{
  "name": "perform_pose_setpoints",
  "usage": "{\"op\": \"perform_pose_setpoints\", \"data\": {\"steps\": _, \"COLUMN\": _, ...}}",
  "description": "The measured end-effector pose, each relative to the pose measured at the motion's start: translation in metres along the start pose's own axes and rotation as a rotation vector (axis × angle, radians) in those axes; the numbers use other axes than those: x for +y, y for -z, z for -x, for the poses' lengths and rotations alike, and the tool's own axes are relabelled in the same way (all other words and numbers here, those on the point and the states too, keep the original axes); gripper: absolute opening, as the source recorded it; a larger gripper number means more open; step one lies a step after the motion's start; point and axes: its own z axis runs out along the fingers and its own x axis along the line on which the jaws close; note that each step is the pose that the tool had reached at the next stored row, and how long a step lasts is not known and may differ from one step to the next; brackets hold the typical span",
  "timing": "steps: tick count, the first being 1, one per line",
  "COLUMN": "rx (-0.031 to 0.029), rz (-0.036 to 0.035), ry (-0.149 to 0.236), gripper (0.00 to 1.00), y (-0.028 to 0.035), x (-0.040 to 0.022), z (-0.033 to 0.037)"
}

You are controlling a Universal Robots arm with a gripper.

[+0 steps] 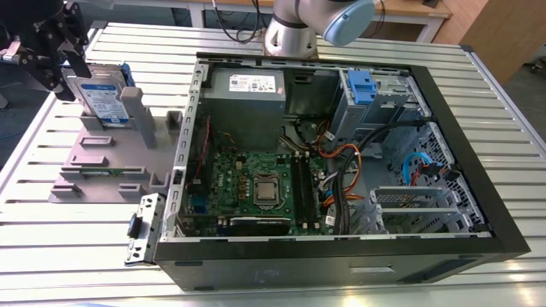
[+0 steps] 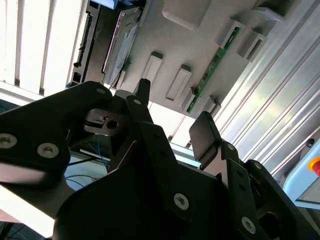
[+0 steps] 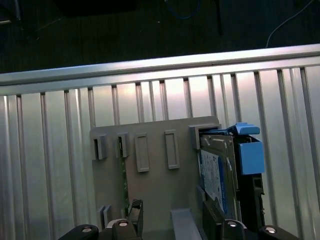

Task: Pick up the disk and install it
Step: 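Pick up the disk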

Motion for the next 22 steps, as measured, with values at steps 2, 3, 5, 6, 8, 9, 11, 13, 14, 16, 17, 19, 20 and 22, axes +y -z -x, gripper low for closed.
{"op": "perform_pose_setpoints", "data": {"steps": 2, "rx": 0.0001, "rz": 0.0001, "ry": 0.000, "gripper": 0.59, "y": -0.0010, "x": 0.0000, "z": 0.0000}}
{"op": "perform_pose_setpoints", "data": {"steps": 3, "rx": 0.0000, "rz": 0.0001, "ry": 0.000, "gripper": 0.59, "y": -0.0020, "x": -0.0001, "z": 0.0000}}
{"op": "perform_pose_setpoints", "data": {"steps": 5, "rx": 0.0001, "rz": 0.0001, "ry": 0.000, "gripper": 0.59, "y": -0.0021, "x": -0.0001, "z": 0.0000}}
{"op": "perform_pose_setpoints", "data": {"steps": 6, "rx": 0.0001, "rz": 0.0001, "ry": 0.000, "gripper": 0.59, "y": -0.0021, "x": -0.0001, "z": 0.0000}}
{"op": "perform_pose_setpoints", "data": {"steps": 8, "rx": 0.0001, "rz": 0.0001, "ry": 0.000, "gripper": 0.59, "y": -0.0032, "x": -0.0001, "z": 0.0000}}
{"op": "perform_pose_setpoints", "data": {"steps": 9, "rx": 0.0000, "rz": 0.0001, "ry": 0.000, "gripper": 0.59, "y": -0.0043, "x": -0.0002, "z": 0.0000}}
{"op": "perform_pose_setpoints", "data": {"steps": 11, "rx": 0.0000, "rz": 0.0001, "ry": 0.000, "gripper": 0.59, "y": -0.0044, "x": -0.0002, "z": 0.0000}}
{"op": "perform_pose_setpoints", "data": {"steps": 13, "rx": 0.0000, "rz": 0.0000, "ry": 0.000, "gripper": 0.59, "y": -0.0045, "x": -0.0002, "z": 0.0000}}
{"op": "perform_pose_setpoints", "data": {"steps": 14, "rx": 0.0000, "rz": 0.0000, "ry": 0.000, "gripper": 0.59, "y": -0.0047, "x": -0.0002, "z": 0.0000}}
{"op": "perform_pose_setpoints", "data": {"steps": 16, "rx": -0.0001, "rz": -0.0001, "ry": 0.000, "gripper": 0.59, "y": -0.0049, "x": -0.0001, "z": 0.0003}}
{"op": "perform_pose_setpoints", "data": {"steps": 17, "rx": -0.0001, "rz": 0.0000, "ry": 0.000, "gripper": 0.59, "y": -0.0050, "x": -0.0001, "z": 0.0006}}
{"op": "perform_pose_setpoints", "data": {"steps": 19, "rx": 0.0001, "rz": 0.0001, "ry": 0.000, "gripper": 0.59, "y": -0.0051, "x": 0.0000, "z": 0.0015}}
{"op": "perform_pose_setpoints", "data": {"steps": 20, "rx": 0.0000, "rz": 0.0000, "ry": 0.000, "gripper": 0.59, "y": -0.0052, "x": 0.0001, "z": 0.0022}}
{"op": "perform_pose_setpoints", "data": {"steps": 22, "rx": 0.0000, "rz": 0.0001, "ry": 0.000, "gripper": 0.59, "y": -0.0053, "x": 0.0003, "z": 0.0043}}
